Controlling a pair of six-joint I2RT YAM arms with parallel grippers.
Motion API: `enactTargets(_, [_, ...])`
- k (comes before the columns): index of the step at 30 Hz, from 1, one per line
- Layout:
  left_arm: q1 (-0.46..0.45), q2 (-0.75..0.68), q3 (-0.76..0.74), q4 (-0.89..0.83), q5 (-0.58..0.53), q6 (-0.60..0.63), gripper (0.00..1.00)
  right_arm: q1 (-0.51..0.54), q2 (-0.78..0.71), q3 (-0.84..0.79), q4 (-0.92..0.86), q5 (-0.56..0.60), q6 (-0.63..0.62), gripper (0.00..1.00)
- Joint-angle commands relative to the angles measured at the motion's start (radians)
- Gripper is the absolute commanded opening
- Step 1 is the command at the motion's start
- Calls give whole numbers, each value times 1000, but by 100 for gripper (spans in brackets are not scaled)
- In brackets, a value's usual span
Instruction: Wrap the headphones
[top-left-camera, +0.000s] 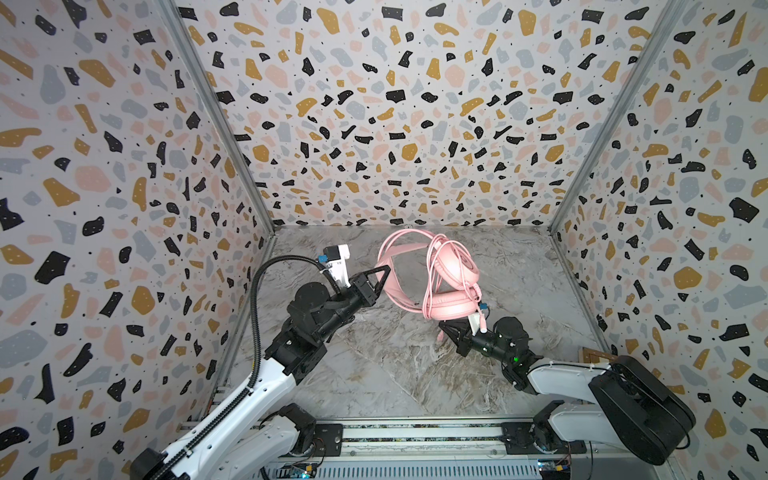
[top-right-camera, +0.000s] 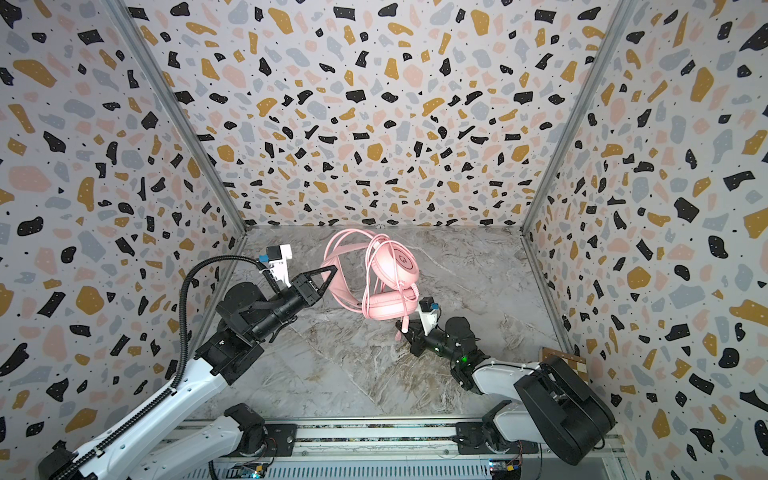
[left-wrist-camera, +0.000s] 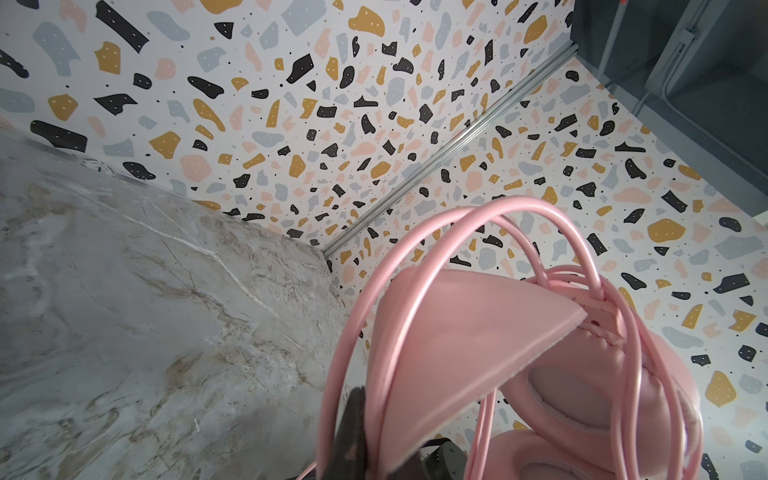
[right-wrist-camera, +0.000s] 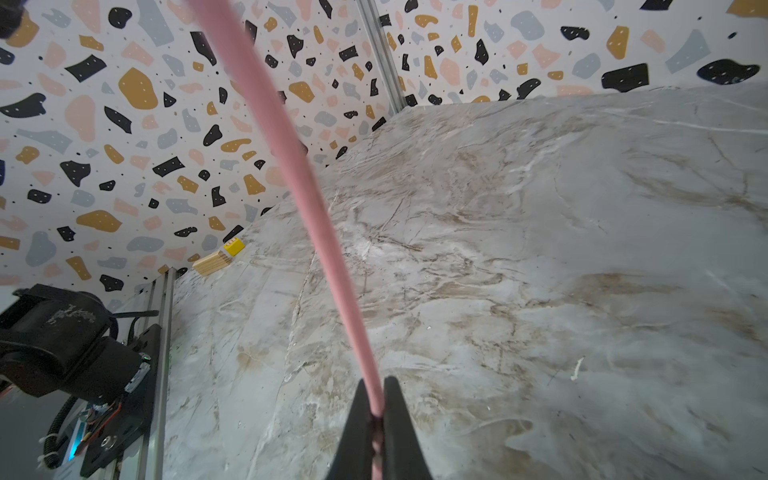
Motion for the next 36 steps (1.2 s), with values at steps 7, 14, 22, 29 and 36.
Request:
enactTargets(7, [-17,-46,-33,172,-162,-45,0,80,51,64,-12,-52,-8,0])
enactTargets(14, [-17,-21,0,98,-433,-24,0,188,-31,8,12,53,79,0])
enactTargets(22, [-78,47,43,-5,-594,69,0,305,-275,24,-156,308,127,0])
enactTargets(29, [-134,102,72,-125,-751,224,0,315,-372,236,-590,410,31,0])
enactTargets(36, [-203,182,133,-169,-788,295,0,315,-305,428,-904,429,-36,0])
